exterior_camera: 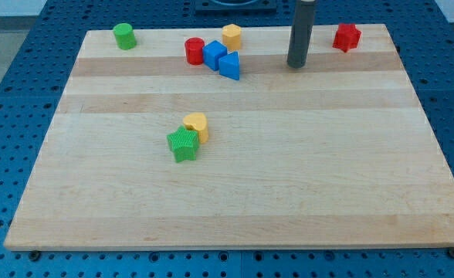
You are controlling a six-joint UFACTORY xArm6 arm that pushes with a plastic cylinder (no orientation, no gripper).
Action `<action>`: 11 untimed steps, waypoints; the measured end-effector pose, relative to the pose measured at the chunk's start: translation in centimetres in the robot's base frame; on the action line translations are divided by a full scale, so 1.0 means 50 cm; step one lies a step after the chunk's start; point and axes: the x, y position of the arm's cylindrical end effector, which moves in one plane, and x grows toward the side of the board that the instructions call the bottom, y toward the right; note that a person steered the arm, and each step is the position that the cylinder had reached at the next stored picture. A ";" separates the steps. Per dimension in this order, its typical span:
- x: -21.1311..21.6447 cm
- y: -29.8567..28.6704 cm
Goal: Move your arm towards the yellow heart
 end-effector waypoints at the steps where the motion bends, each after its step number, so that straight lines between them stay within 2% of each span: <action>1: 0.000 -0.005; 5: 0.040 -0.043; 8: 0.089 -0.120; 11: 0.276 -0.189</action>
